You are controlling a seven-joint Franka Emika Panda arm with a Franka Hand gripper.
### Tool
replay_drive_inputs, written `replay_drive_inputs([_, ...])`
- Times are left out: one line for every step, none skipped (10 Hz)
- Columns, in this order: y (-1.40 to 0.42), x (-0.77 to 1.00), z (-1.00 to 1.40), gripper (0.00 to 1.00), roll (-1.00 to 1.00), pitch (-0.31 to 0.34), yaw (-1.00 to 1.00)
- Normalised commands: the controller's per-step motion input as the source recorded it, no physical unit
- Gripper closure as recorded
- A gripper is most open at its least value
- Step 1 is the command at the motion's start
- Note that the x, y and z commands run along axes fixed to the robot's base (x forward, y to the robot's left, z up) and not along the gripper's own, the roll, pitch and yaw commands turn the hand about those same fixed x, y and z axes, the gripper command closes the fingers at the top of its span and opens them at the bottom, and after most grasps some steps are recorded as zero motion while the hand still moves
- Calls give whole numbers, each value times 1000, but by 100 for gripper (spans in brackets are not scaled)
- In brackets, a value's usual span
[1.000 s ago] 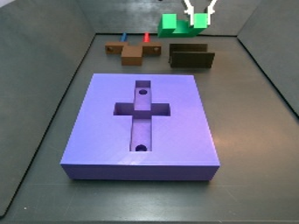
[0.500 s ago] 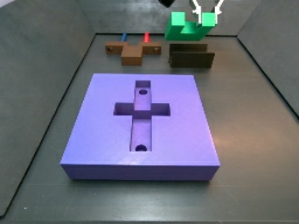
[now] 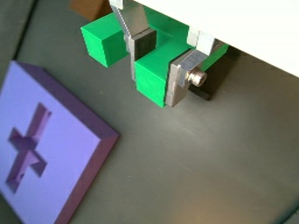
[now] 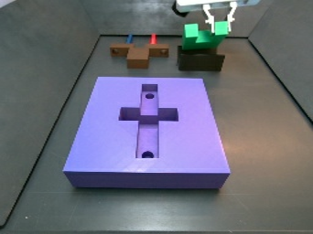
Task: Pick up the green object. Move up. Place the green object on the fixture. Regrasp the green object. Move to above the board. Insert the green object.
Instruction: Place the green object on the fixture.
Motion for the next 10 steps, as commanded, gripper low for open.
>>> replay_drive_inputs([0,311,-314,100,-80,-151,-229])
replay_drive_inputs([0,214,-320,100,-114,-126,-80])
replay_drive_inputs([0,77,-343,100,-14,-83,0])
replay_drive_inputs([0,0,-337,100,0,-23,0])
replay_drive_inputs([0,-100,-386,100,171,0,0])
replay_drive_inputs([0,0,-323,100,60,51,0])
replay_drive_inputs([0,14,-277,100,86,109,0])
replay_drive_inputs([0,37,-317,100,140,140,0])
replay_drive_inputs([17,6,-354,100,151,160,126])
replay_drive_inputs([111,0,-343,100,123,163,260])
